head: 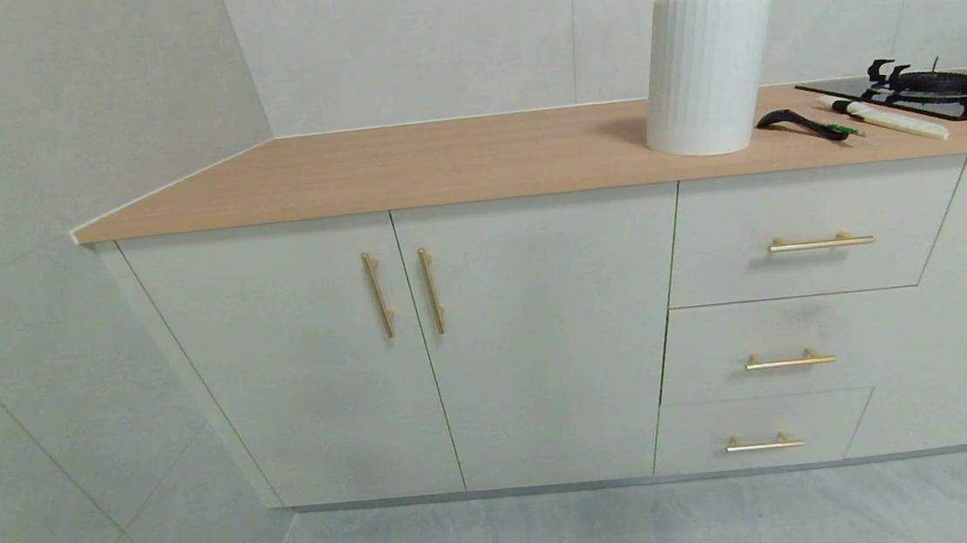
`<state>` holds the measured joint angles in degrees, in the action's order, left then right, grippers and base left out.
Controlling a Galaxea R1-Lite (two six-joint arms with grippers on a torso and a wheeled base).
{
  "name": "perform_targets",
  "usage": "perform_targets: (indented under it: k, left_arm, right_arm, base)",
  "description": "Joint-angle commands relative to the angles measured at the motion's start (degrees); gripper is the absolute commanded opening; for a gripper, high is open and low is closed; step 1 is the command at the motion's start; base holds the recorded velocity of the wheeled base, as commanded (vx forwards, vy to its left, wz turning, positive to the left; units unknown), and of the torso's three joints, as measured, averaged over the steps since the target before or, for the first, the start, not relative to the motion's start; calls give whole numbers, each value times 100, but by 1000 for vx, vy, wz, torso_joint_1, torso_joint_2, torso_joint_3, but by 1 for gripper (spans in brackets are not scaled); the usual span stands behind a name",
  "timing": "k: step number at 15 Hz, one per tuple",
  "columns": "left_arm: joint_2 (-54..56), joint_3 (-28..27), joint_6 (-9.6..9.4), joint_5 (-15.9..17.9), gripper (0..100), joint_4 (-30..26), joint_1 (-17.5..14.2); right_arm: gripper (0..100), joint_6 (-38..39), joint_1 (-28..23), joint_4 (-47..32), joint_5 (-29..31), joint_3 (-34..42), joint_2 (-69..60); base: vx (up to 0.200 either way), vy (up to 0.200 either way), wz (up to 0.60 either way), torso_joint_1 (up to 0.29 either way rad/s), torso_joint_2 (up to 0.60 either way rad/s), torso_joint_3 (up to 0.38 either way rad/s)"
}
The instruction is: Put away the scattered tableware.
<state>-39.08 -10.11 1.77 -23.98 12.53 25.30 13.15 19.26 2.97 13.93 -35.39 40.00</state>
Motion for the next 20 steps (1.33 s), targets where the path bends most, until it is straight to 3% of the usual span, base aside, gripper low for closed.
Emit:
perform_targets:
  k: [1,2,4,6,9,12,14,15,17,19,20]
  left_arm:
    - [1983,211,-19,7,100,-1113,-517]
    - [2757,184,-19,60,100,-1657,-842]
    - [3065,228,-10,253,100,-1693,-1176]
    - [3355,334,-10,306,100,-1675,-1536]
    - [3355,325,166,7,100,-1587,-1589]
    - [3363,351,184,-63,100,-1447,-2029]
    - [3697,431,96,16,100,-1385,-2424]
    - [3908,501,-150,165,100,-1447,-2521]
    - [3908,1011,-159,-2,100,-1016,-2530]
    - [3908,1011,-168,315,100,-1060,-2530]
    - [3908,1011,-282,754,100,-1069,-2530]
  right_arm:
    - [100,-357,-256,-869,-14,252,-1882]
    - [100,-516,-256,-1695,-5,340,-2910]
    - [100,-516,-327,-2310,39,340,-3525]
    - [100,-331,-388,-2389,575,331,-3490]
    - [100,-322,-1223,-2398,180,243,-3420]
    - [100,-41,-1434,-2380,602,524,-3420]
    - [100,-85,-1988,-2416,197,735,-3798]
    - [100,-102,-1996,-2372,13,1034,-3877]
    - [100,-85,-1970,-2231,145,1254,-3991]
    - [100,-234,-1961,-1967,127,1649,-3991]
    - [100,-533,-1961,-1449,127,2238,-3991]
  base:
    - [0,0,0,0,0,0]
    - [0,0,0,0,0,0]
    - [0,0,0,0,0,0]
    - [0,0,0,0,0,0]
    - [0,0,0,0,0,0]
    - [0,0,0,0,0,0]
    - [0,0,0,0,0,0]
    - [0,0,0,0,0,0]
    - [0,0,0,0,0,0]
    - [0,0,0,0,0,0]
    - [0,0,0,0,0,0]
